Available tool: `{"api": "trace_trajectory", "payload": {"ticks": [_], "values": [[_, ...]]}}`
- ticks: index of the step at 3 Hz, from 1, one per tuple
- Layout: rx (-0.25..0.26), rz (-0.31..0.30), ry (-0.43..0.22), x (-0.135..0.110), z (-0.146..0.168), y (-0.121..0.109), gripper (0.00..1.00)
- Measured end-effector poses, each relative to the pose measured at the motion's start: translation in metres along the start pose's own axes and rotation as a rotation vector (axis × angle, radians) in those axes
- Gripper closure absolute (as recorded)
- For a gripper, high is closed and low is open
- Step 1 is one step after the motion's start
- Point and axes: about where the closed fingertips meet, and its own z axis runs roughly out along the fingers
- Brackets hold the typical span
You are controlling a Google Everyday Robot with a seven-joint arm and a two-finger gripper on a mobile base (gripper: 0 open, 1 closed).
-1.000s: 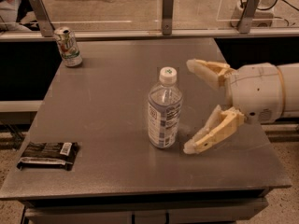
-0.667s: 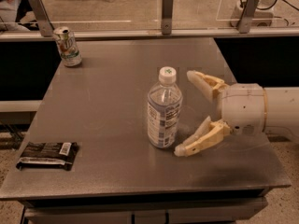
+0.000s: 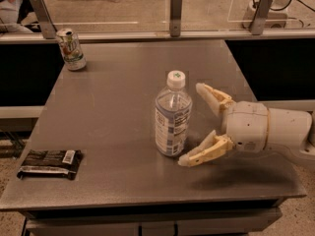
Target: Knock blue plastic bottle over
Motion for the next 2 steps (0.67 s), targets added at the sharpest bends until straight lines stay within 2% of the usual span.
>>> {"api": "trace_trajectory", "payload": {"ticks": [1,2], "values": [[-0.055,0.004,-0.009,-0.003,0.017,0.004,0.0],[-0.134,0.016,-0.012,-0.006,0.046,0.012,0.0]]}}
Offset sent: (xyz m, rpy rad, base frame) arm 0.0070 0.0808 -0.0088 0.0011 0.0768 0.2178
